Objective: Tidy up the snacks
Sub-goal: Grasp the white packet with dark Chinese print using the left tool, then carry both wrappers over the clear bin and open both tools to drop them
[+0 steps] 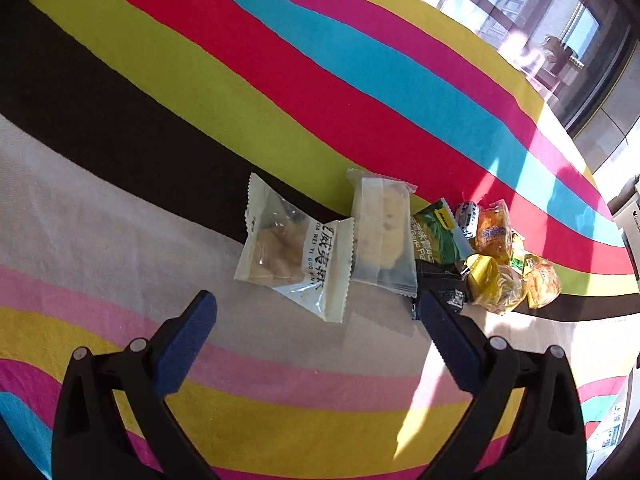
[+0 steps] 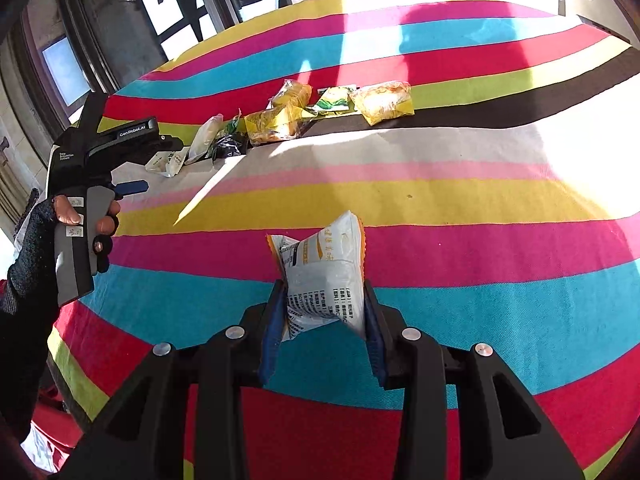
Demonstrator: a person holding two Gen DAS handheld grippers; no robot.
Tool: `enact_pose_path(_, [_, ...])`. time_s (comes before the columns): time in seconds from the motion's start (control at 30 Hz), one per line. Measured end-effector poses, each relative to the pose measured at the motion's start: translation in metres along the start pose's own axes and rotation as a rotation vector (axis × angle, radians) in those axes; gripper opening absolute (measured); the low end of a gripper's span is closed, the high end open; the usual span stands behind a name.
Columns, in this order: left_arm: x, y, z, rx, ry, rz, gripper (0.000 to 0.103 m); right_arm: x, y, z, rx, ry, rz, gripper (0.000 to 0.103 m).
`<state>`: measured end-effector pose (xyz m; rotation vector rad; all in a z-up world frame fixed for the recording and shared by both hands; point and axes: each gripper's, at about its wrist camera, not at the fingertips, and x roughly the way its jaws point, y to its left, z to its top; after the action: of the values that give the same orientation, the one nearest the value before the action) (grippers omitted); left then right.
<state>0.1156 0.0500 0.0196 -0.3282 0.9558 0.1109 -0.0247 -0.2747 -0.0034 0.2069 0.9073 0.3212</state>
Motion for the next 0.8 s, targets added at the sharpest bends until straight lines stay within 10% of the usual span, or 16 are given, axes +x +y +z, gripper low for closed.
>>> enact_pose_path(0.23, [0.028, -0.030, 0.010, 0.364, 0.072, 0.258, 0.101, -0.001, -0.004, 0.000, 0.034, -0.007, 0.025, 0.037])
enact_pose_path(0.47, [0.043, -0.015, 0.027, 0.261, 0.147, 0.231, 0.101, -0.003, -0.008, -0.002, 0.058, -0.012, 0.040, 0.037])
enact_pose_path(0.53, [0.041, -0.013, 0.029, 0.233, 0.156, 0.184, 0.090, -0.004, -0.009, -0.002, 0.064, -0.013, 0.046, 0.037])
enact_pose_path(0.6, [0.031, -0.015, 0.029, 0.272, 0.104, 0.165, 0.044, -0.004, -0.009, -0.003, 0.067, -0.013, 0.046, 0.037])
enact_pose_path(0.8, [-0.025, -0.005, 0.009, 0.288, -0.018, 0.034, 0.040, -0.004, -0.009, -0.003, 0.067, -0.013, 0.046, 0.037])
